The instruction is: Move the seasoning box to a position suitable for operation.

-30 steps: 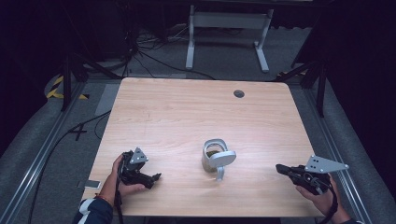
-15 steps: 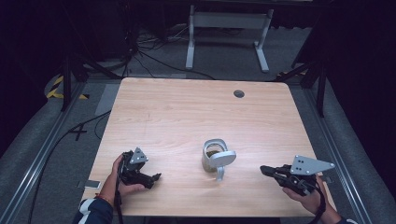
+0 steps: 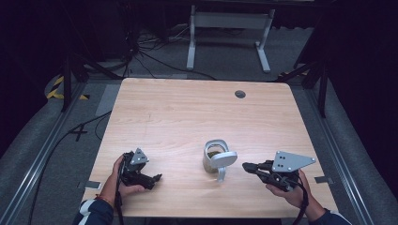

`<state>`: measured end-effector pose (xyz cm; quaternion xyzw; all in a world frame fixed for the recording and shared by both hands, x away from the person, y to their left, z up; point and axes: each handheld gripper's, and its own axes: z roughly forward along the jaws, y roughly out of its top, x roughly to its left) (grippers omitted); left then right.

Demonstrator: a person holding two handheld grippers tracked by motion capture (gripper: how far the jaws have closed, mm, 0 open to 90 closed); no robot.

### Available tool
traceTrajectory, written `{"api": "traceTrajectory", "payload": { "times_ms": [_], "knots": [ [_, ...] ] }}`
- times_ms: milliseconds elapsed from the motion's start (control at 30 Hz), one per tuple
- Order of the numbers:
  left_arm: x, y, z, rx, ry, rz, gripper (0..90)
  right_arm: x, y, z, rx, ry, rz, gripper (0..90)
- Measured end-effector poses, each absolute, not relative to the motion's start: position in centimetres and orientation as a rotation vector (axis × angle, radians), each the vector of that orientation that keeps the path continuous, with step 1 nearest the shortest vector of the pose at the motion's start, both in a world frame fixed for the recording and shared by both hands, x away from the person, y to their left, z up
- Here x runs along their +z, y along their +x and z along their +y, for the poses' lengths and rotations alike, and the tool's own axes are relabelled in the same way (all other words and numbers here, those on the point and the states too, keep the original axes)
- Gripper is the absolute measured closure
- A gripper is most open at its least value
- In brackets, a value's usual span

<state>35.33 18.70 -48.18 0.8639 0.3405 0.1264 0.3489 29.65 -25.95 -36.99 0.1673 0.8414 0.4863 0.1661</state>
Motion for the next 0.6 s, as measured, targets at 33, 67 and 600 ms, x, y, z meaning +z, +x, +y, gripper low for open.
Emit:
{"api": "traceTrajectory", "payload": {
  "times_ms": [33,67,600],
  "knots": [
    [-48.2,35.3,18.7,0.328,2.239,0.883,0.1,-36.9,29.6,-25.7,1.382,0.473,2.400,89.8],
    [-48.2,35.3,18.7,0.328,2.239,0.883,0.1,-36.8,29.7,-25.5,1.386,0.465,2.400,89.8],
    [-48.2,35.4,18.7,0.320,2.242,0.882,0.1,-36.1,30.7,-23.6,1.385,0.409,2.382,89.9]
  ]
}}
